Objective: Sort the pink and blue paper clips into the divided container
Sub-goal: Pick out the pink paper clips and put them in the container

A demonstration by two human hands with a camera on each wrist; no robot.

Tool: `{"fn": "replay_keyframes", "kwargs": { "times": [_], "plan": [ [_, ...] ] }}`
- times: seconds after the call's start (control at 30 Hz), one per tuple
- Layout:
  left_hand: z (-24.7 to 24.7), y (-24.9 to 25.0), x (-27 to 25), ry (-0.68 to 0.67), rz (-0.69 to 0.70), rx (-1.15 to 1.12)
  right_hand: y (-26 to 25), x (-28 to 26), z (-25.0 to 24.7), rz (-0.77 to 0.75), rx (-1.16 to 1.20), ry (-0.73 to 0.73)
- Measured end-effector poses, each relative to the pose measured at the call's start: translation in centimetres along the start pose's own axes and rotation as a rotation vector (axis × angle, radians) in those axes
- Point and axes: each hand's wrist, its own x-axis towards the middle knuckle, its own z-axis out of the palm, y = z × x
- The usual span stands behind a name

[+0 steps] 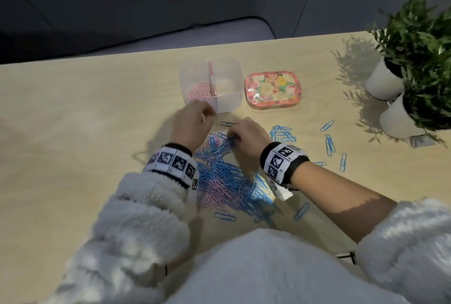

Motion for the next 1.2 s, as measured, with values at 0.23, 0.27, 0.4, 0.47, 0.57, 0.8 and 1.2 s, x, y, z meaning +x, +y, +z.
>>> {"fn": "replay_keyframes", "kwargs": {
  "times": [0.23,0.27,0.4,0.47,0.57,0.8,1.2],
  "plan": [
    [3.7,-1.3,-3.0,-0.289,-0.001,0.168,3.3,-1.3,-1.0,0.201,0.371,0.019],
    [3.9,-1.3,-3.1,-0.296,0.003,0.191,4.0,-1.6,-1.1,0.236,0.432,0.041],
    [4.5,-1.6,-3.4,-0.282,-0.006,0.185,6.0,-2.6,-1.2,0.333,0.389,0.094],
    [4.5,-1.6,-3.3,-0.257,-0.001,0.172,5.6,-3.0,-1.1,0.286,0.22,0.152],
    [4.1,-1.3,-2.8,-0.219,-0.006,0.153,3.5,-3.6,-1.0,0.114,0.165,0.054],
    [4.2,-0.2,-0.9,-0.215,0.134,0.265,2.0,-4.8,-0.1,0.03,0.028,-0.206],
    [4.1,-1.3,-2.7,-0.236,0.042,0.015,1.3,-2.0,-0.4,0.123,0.393,0.095]
  ]
}}
